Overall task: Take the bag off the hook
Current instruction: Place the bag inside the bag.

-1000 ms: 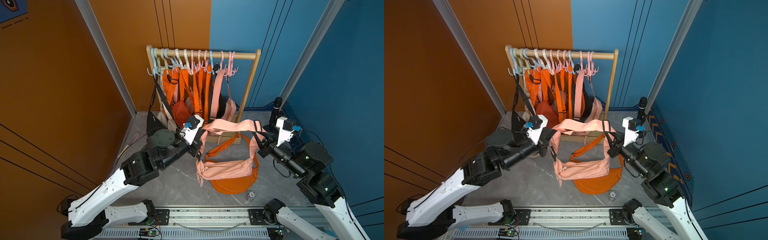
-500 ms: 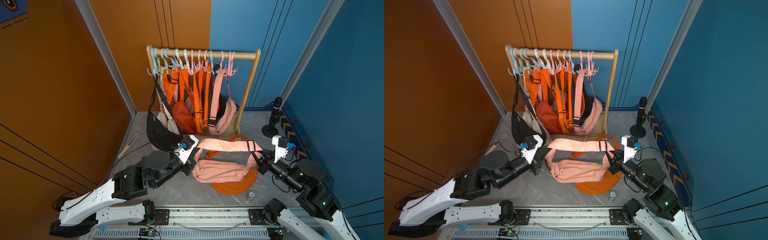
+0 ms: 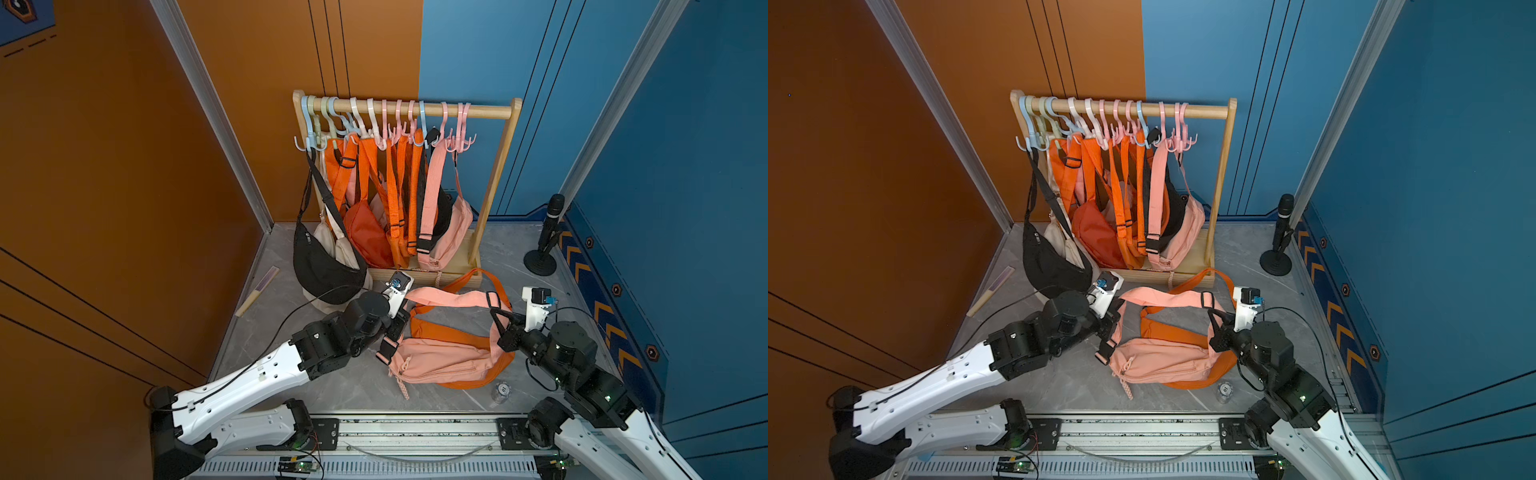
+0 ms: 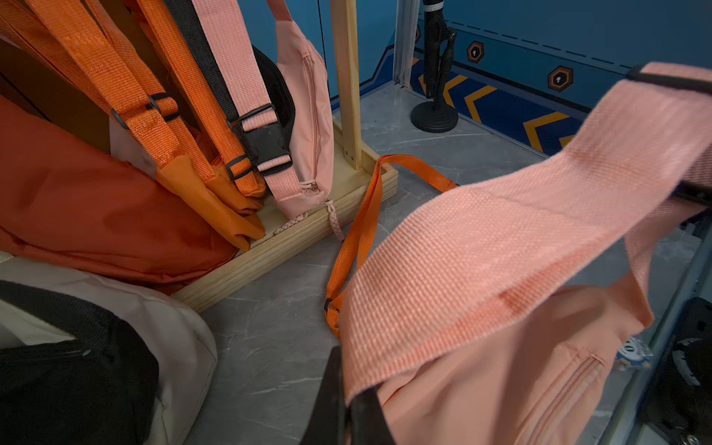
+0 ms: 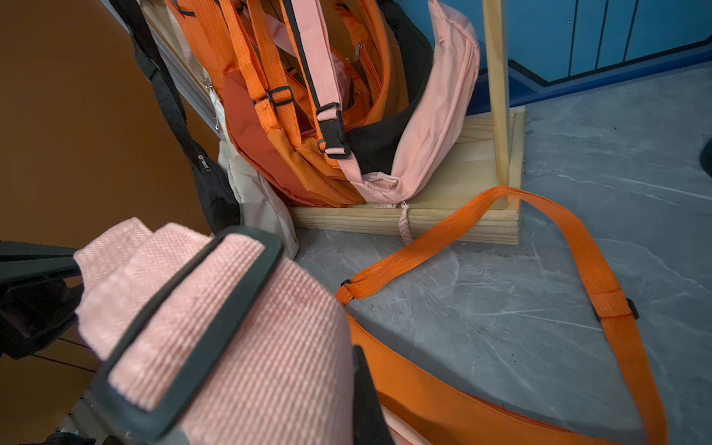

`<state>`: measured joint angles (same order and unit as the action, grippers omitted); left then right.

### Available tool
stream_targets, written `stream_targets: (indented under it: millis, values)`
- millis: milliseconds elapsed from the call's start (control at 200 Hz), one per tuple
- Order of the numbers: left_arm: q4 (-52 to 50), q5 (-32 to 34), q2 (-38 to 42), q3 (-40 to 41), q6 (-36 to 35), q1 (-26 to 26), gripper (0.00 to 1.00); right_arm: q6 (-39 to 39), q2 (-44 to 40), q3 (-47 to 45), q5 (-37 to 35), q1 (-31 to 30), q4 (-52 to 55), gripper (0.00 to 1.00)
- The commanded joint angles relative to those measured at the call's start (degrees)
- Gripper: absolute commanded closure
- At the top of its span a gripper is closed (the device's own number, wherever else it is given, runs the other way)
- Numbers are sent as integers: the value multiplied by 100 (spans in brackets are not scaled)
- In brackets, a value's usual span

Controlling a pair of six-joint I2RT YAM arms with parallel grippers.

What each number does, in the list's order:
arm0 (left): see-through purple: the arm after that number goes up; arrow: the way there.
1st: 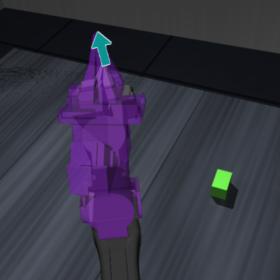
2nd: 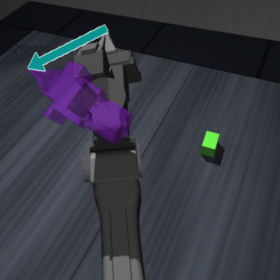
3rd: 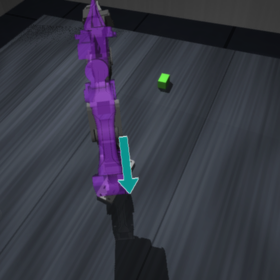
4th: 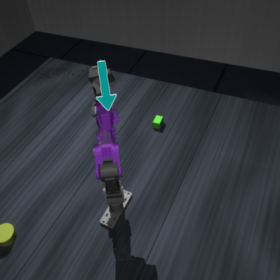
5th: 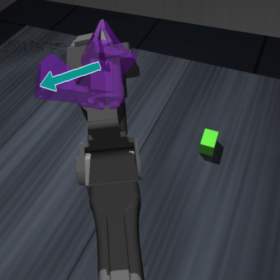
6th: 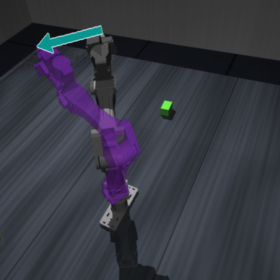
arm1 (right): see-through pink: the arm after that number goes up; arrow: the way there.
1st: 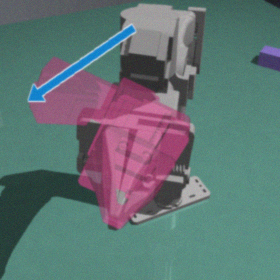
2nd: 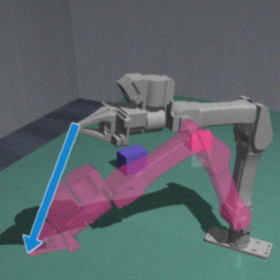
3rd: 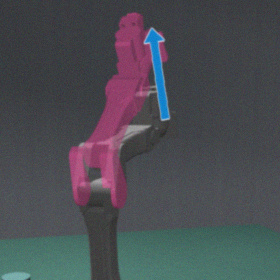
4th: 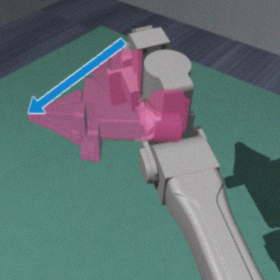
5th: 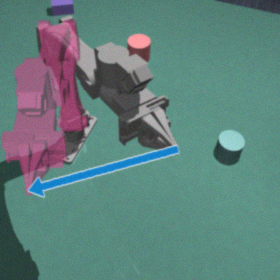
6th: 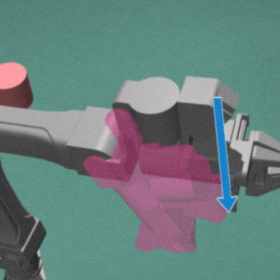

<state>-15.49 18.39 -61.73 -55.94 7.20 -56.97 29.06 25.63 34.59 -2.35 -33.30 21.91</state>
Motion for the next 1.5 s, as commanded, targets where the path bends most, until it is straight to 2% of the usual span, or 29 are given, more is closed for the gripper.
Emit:
stream_targets:
  millis: [0, 155, 370, 816, 1056, 1251, 1497]
  values:
    - [658, -358, -252, 40, 176, 120, 100, 234, 50, -195, -417, 56, -193, 99]
    - [968, -578, -785, -77, 228, 306, 100, 326, 212, -462, -476, 165, -605, 98]
    - [1308, -790, -1605, -241, 320, 555, 100, 314, 887, -685, -481, 437, -1101, 100]
    - [1616, -1173, -3332, -865, 405, 926, 100, 363, 3137, -768, 22, 1340, -2827, 100]
    - [1814, -1294, -4127, -1188, 442, 1130, 100, 363, 4491, -453, 111, 1602, -3433, 100]
    - [1865, -1364, -4754, -1603, 379, 1347, 100, 456, 5557, -35, 274, 1841, -3728, 96]
    - [1863, -1501, -5279, -1943, 376, 1500, 98, 487, 6311, 231, 463, 2053, -3938, 88]
